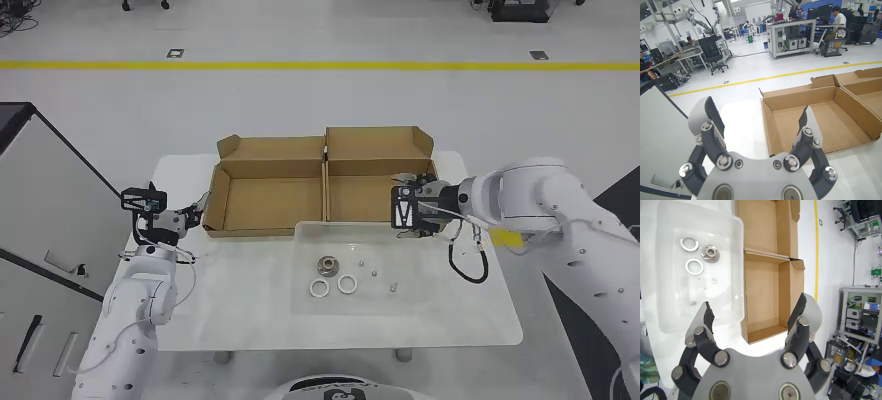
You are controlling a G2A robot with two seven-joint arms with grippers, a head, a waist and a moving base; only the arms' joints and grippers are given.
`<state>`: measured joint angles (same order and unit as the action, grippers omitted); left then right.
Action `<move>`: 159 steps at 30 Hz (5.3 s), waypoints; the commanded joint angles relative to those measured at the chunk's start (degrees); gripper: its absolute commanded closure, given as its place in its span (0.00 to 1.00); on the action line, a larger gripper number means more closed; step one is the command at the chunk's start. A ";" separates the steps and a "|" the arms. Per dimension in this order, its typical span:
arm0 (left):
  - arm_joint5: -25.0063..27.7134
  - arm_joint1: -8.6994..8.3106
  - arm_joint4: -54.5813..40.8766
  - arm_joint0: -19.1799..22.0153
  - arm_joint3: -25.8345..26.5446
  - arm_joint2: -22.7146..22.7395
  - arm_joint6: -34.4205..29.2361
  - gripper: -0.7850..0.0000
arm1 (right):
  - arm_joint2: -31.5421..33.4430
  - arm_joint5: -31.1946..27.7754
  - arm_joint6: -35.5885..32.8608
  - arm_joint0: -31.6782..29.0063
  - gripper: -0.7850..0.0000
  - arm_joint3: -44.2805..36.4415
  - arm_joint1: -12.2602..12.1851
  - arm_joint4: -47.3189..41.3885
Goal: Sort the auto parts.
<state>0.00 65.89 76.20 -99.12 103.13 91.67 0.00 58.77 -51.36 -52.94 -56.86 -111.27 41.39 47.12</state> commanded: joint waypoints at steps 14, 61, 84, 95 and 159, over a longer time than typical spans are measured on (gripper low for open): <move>0.00 0.00 0.00 0.00 0.00 0.00 0.00 0.00 | -20.23 5.54 -5.53 10.83 0.00 -0.45 -7.18 -12.72; 0.00 0.00 0.00 0.00 0.00 0.00 0.00 0.00 | -44.52 16.29 -16.28 26.71 0.00 2.59 -2.25 -15.07; 0.00 0.00 0.00 0.00 0.00 0.00 0.00 0.00 | -49.03 18.93 -18.93 27.32 0.53 6.23 1.43 -15.25; 0.00 0.00 0.00 0.00 0.00 0.00 0.00 0.00 | -49.03 19.70 -19.71 24.90 0.53 6.46 1.87 -13.75; 0.00 0.00 0.00 0.00 0.00 0.00 0.00 0.00 | -49.03 27.43 -27.44 41.16 1.00 -1.43 0.06 -37.57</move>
<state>0.00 65.89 76.20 -99.12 103.13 91.67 0.00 9.74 -24.13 -80.18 -17.10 -111.70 41.98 10.64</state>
